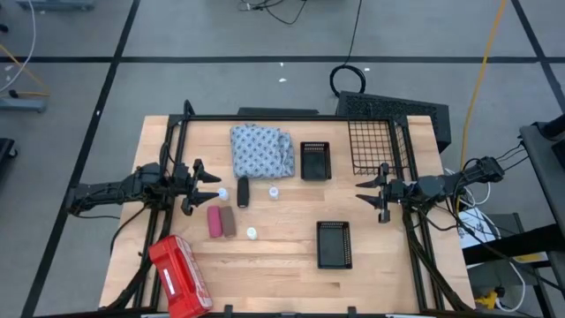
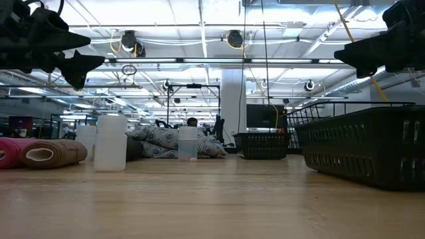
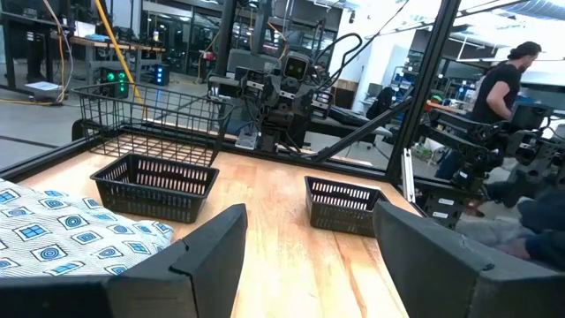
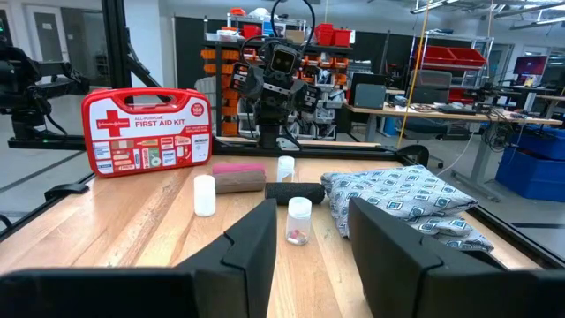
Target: Pick & Place Medicine items
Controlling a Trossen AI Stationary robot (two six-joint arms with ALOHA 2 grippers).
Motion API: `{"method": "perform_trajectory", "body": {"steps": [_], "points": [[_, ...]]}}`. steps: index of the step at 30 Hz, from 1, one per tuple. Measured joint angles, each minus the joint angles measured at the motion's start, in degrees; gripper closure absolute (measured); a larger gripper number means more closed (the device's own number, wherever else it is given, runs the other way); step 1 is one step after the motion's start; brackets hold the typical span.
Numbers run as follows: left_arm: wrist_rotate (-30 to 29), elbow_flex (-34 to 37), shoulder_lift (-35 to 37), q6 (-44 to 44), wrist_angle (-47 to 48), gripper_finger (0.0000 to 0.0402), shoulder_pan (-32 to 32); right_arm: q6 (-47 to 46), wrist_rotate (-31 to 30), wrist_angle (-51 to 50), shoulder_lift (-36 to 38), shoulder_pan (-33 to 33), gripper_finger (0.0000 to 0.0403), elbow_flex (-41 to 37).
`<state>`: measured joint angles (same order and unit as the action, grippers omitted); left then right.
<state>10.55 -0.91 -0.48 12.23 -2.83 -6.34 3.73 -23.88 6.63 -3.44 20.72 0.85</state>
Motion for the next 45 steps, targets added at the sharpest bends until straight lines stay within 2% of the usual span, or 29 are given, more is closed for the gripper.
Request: {"method": "perform_trajectory", "body": {"steps": [41, 45], "points": [[0.0, 0.0, 0.0, 0.0, -0.1, 0.0149, 0.0, 0.0, 0.0, 0.0, 0.0, 0.0, 0.0273, 0.0], [-2.7, 0.0, 0.0, 0.0, -2.2, 0.0149, 0.0, 0.0, 0.0, 0.0, 0.0, 0.0, 0.0273, 0.0]]}}
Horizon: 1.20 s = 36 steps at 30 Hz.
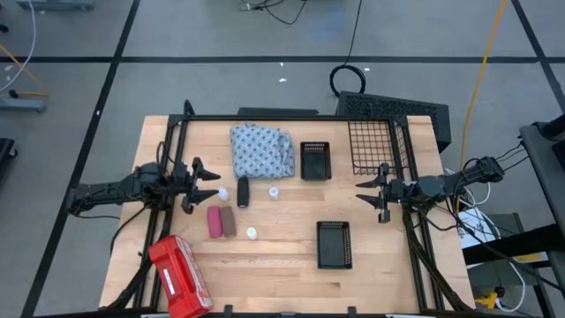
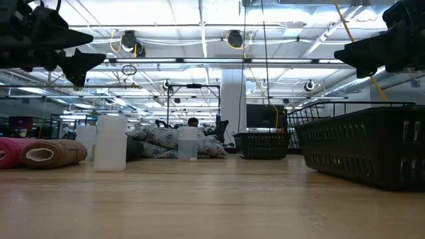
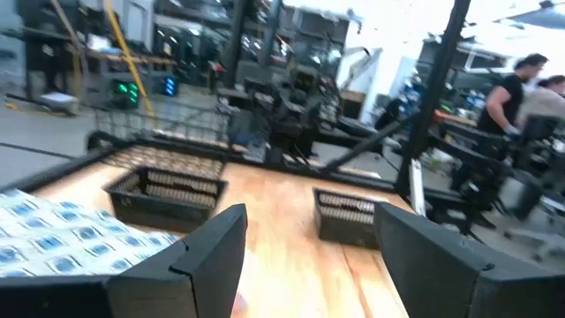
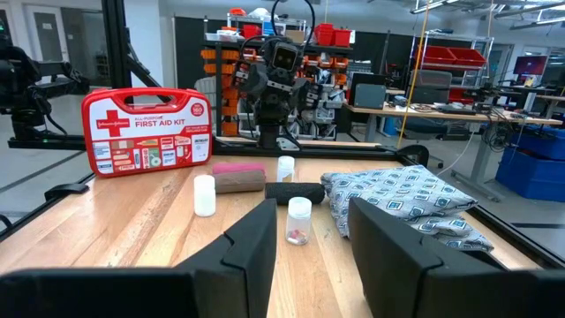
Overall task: Pick & Place Medicine items
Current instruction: Put the pink bandage into the bottom black basket
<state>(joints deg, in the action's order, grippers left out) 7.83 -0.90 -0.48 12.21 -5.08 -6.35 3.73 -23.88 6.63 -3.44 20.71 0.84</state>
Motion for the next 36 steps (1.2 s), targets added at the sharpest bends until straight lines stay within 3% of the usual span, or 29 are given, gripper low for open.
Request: {"method": "perform_trajectory", "body": {"steps": [12, 19, 26, 28, 31, 36], "points": [[-0.4, 0.0, 0.0, 11.3, -6.5, 0.0149, 0.0, 0.0, 0.0, 0.0, 0.0, 0.0, 0.0273, 0.0], [-0.3, 0.0, 0.0, 21.9, -2.6, 0.0149, 0.0, 0.0, 0.0, 0.0, 0.0, 0.0, 0.0273, 0.0], [5.7, -2.0, -2.2, 29.5, 1.1, 0.0149, 0.1, 0.0, 0.0, 0.0, 0.0, 0.0, 0.0273, 0.0], [5.9, -6.1, -4.2, 27.7, 5.2, 0.0149, 0.6, 0.0, 0.0, 0.0, 0.0, 0.0, 0.0273, 0.0], [1.4, -14.8, -9.4, 26.9, 18.9, 0.0149, 2.3, 0.0, 0.0, 0.0, 0.0, 0.0, 0.0273, 0.0], [-5.4, -30.7, -22.8, 33.4, 44.0, 0.0149, 6.1, 0.0, 0.0, 0.0, 0.0, 0.0, 0.0273, 0.0]]}}
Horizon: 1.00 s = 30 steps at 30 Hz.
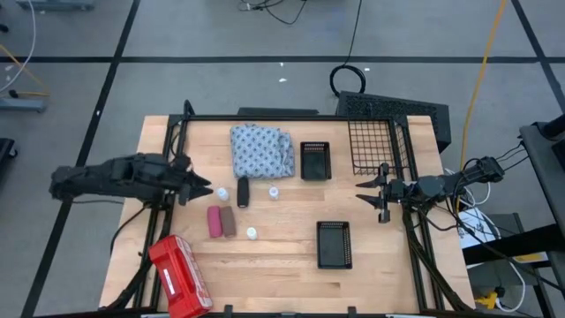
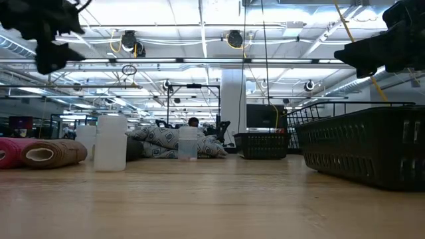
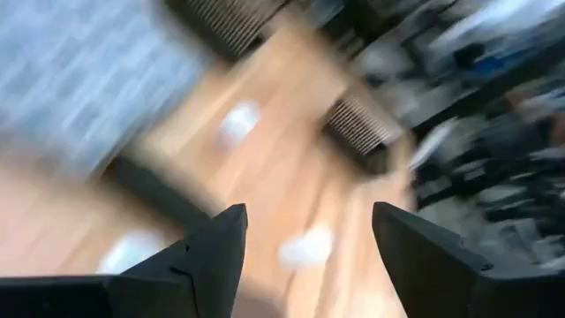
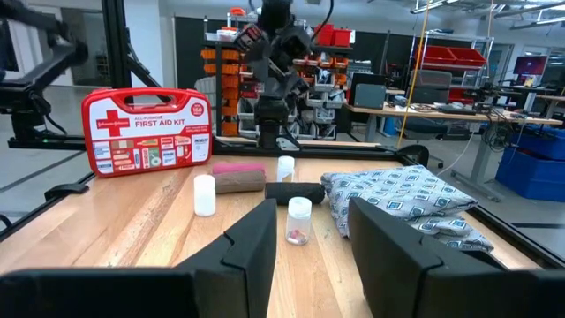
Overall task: Pick & Place Medicine items
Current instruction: Put the pink bandage into the bottom black basket
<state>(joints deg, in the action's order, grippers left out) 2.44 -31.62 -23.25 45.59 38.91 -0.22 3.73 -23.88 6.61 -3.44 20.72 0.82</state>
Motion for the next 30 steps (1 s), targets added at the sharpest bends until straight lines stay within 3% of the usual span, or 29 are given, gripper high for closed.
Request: {"method": "perform_trajectory", "body": {"steps": [4, 8, 18, 30], "points": [[-0.6, -7.2, -11.9, 9.4, 13.5, 0.0149, 3.8, 0.0, 0.0, 0.0, 0.0, 0.0, 0.0273, 0.0], [1.2, -8.1, -22.9, 19.1, 19.1, 0.0149, 8.7, 0.0, 0.0, 0.0, 0.0, 0.0, 0.0273, 0.0], [-8.0, -7.2, -39.5, 43.3, 12.9, 0.0149, 20.6, 0.0, 0.0, 0.0, 0.0, 0.0, 0.0273, 0.0], [-10.4, -7.2, -54.1, 63.2, 8.8, 0.0149, 30.2, 0.0, 0.0, 0.0, 0.0, 0.0, 0.0273, 0.0]]}}
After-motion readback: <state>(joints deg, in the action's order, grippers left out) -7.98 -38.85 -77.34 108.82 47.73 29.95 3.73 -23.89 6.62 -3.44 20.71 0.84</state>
